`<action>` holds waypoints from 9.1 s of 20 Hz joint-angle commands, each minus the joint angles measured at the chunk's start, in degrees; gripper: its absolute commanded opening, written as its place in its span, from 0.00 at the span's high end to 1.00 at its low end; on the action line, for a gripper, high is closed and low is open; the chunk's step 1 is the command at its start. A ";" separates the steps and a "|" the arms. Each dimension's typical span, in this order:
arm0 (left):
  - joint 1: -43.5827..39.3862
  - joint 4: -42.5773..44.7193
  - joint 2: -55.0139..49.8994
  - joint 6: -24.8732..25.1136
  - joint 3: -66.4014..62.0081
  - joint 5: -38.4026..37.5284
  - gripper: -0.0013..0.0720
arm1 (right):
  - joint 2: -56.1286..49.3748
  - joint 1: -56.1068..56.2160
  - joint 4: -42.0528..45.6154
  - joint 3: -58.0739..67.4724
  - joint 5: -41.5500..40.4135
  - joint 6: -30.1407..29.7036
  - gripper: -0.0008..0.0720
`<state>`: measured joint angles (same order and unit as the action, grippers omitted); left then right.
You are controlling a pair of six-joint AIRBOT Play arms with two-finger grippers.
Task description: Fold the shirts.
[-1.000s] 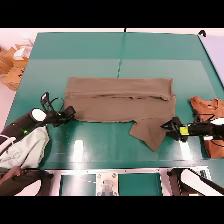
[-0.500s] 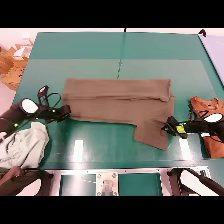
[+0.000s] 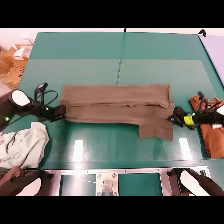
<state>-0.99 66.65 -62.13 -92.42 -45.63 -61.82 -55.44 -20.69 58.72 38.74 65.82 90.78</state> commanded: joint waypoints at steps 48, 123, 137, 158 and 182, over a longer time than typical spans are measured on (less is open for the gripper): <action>-24.44 -20.02 -48.24 11.98 -52.70 13.09 0.95 | -51.36 0.24 -17.84 67.25 29.46 -19.82 0.96; -0.20 13.99 -39.50 15.98 -68.37 -28.81 0.95 | -36.15 -15.32 -21.97 72.37 11.10 -0.15 0.96; -0.20 12.39 -39.50 14.45 -68.35 -29.59 0.95 | -32.79 -38.77 -0.13 72.13 23.19 16.61 0.96; -0.20 12.39 -39.50 14.47 -68.35 -29.77 0.95 | -24.55 -38.36 17.70 63.52 30.95 25.70 0.97; -7.41 4.96 -24.06 6.49 -54.49 -27.93 0.95 | -13.97 -10.23 11.58 38.27 15.72 11.54 0.97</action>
<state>-5.43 72.07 -91.64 -83.90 -107.33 -91.00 -73.32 -39.75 71.33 84.05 89.32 105.95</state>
